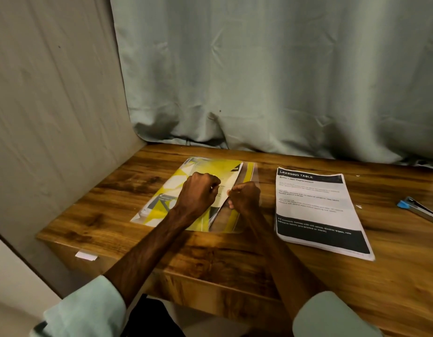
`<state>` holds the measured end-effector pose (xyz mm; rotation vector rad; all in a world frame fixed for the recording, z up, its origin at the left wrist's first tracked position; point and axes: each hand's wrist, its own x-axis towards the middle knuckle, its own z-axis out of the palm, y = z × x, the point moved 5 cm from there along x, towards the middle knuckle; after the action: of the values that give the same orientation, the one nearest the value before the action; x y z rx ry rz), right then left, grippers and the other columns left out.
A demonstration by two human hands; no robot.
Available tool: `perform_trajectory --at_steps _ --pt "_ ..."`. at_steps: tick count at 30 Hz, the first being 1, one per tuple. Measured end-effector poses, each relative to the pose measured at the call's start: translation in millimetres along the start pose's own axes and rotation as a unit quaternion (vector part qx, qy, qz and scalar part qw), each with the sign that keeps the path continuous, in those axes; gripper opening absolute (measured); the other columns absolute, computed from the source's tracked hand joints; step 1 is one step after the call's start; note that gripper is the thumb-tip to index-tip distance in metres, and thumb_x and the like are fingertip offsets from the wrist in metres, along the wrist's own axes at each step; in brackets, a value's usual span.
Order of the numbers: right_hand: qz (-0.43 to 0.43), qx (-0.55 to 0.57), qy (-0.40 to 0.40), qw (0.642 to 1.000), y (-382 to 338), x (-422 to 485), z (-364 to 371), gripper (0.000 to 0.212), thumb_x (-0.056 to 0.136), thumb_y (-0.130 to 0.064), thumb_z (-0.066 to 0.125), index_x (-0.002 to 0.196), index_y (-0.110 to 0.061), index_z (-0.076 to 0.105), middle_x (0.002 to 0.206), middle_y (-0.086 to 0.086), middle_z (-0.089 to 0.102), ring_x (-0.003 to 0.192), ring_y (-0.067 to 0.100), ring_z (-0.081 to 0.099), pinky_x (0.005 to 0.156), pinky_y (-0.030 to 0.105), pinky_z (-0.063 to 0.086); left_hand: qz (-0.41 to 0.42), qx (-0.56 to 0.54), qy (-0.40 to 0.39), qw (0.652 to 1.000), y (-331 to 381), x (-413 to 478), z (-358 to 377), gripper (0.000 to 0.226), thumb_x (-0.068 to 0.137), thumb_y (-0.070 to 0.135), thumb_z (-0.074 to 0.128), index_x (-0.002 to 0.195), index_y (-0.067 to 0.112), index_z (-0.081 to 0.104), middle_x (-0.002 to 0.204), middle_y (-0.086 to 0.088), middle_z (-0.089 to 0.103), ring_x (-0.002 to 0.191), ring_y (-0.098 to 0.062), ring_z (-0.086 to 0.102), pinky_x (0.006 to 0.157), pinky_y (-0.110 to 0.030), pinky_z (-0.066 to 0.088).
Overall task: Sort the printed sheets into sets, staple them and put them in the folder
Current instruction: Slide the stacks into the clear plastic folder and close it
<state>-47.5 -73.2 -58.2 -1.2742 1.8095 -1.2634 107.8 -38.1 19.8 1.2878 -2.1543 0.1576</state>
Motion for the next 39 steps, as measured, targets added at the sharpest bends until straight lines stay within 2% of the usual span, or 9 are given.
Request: perform_trajectory --at_steps 4,8,14,17,20,22,25,32,39 --pt "-0.081 -0.104 -0.076 0.988 -3.3 -1.7 -5.7 0.028 0.091 -0.028 0.073 0.081 -0.002 0.074 0.081 0.015 0.073 0.056 0.013 0.060 0.067 0.028 0.055 -0.013 -0.008 0.001 1.000 1.4 -2.6 1.3 0.010 0.091 0.018 0.070 0.096 0.017 0.079 0.090 -0.003 0.077 0.081 -0.024 0.069 0.064 -0.028 0.045" --pt "-0.126 -0.150 -0.077 0.978 0.8 0.6 -13.9 0.042 0.088 -0.042 0.066 0.097 -0.001 0.070 0.105 0.021 0.070 0.099 0.032 0.063 0.086 0.033 0.045 -0.023 -0.010 -0.003 1.000 3.4 -3.0 3.2 0.007 0.090 0.018 0.071 0.090 0.018 0.078 0.083 -0.001 0.076 0.078 -0.025 0.069 0.061 -0.028 0.046" --pt "-0.145 -0.141 -0.068 0.977 -9.1 5.8 -2.8 0.024 0.089 -0.024 0.073 0.077 -0.005 0.066 0.079 0.011 0.063 0.076 0.020 0.054 0.066 0.027 0.031 -0.029 -0.009 0.004 1.000 4.8 -2.2 -1.6 0.009 0.089 0.018 0.069 0.084 0.014 0.075 0.078 -0.005 0.074 0.074 -0.028 0.067 0.062 -0.038 0.056" --pt "-0.094 -0.113 -0.043 0.988 -9.2 16.8 1.7 0.023 0.085 -0.021 0.075 0.087 0.001 0.071 0.091 0.016 0.072 0.078 0.021 0.060 0.070 0.025 0.040 -0.026 -0.011 0.019 0.999 2.6 -0.5 -9.0 0.008 0.089 0.017 0.069 0.085 0.013 0.074 0.079 -0.005 0.075 0.073 -0.026 0.068 0.063 -0.039 0.057" --pt "-0.061 -0.099 -0.045 0.992 1.2 39.3 12.3 0.028 0.081 -0.023 0.081 0.100 -0.004 0.073 0.100 0.013 0.076 0.087 0.028 0.073 0.079 0.039 0.060 -0.023 -0.019 0.029 0.999 1.2 0.9 -15.3 0.007 0.089 0.016 0.070 0.090 0.013 0.077 0.083 -0.006 0.077 0.075 -0.027 0.070 0.066 -0.040 0.058" --pt "-0.070 -0.138 -0.048 0.987 -10.8 36.1 11.3 0.038 0.081 -0.030 0.080 0.110 -0.005 0.071 0.110 0.013 0.073 0.101 0.032 0.071 0.087 0.039 0.058 -0.013 -0.016 0.029 0.999 0.2 1.9 -16.4 0.009 0.090 0.017 0.069 0.092 0.014 0.077 0.085 -0.005 0.077 0.075 -0.027 0.070 0.066 -0.040 0.057" --pt "-0.070 -0.188 -0.076 0.977 -24.3 28.5 12.5 0.038 0.091 -0.017 0.070 0.125 0.000 0.062 0.129 0.015 0.064 0.120 0.033 0.060 0.092 0.034 0.050 -0.004 -0.018 0.032 0.999 -2.2 2.1 -17.2 0.011 0.090 0.016 0.069 0.095 0.014 0.078 0.087 -0.005 0.078 0.075 -0.026 0.071 0.065 -0.040 0.058" --pt "-0.082 -0.272 -0.097 0.954 -20.5 38.3 24.7 0.032 0.095 -0.019 0.062 0.124 -0.003 0.062 0.130 0.016 0.063 0.116 0.032 0.062 0.088 0.036 0.053 -0.005 -0.023 0.046 0.999 -3.5 2.0 -17.0 0.012 0.091 0.015 0.068 0.096 0.015 0.078 0.085 -0.005 0.077 0.075 -0.024 0.071 0.066 -0.038 0.057" --pt "-0.120 -0.309 -0.088 0.939 -21.5 43.6 30.3 0.044 0.093 -0.025 0.062 0.131 -0.003 0.057 0.136 0.017 0.056 0.125 0.032 0.054 0.099 0.035 0.048 -0.009 -0.029 0.041 0.999 -4.0 1.8 -17.3 0.012 0.092 0.017 0.065 0.093 0.016 0.077 0.084 -0.003 0.077 0.072 -0.021 0.069 0.064 -0.038 0.057"
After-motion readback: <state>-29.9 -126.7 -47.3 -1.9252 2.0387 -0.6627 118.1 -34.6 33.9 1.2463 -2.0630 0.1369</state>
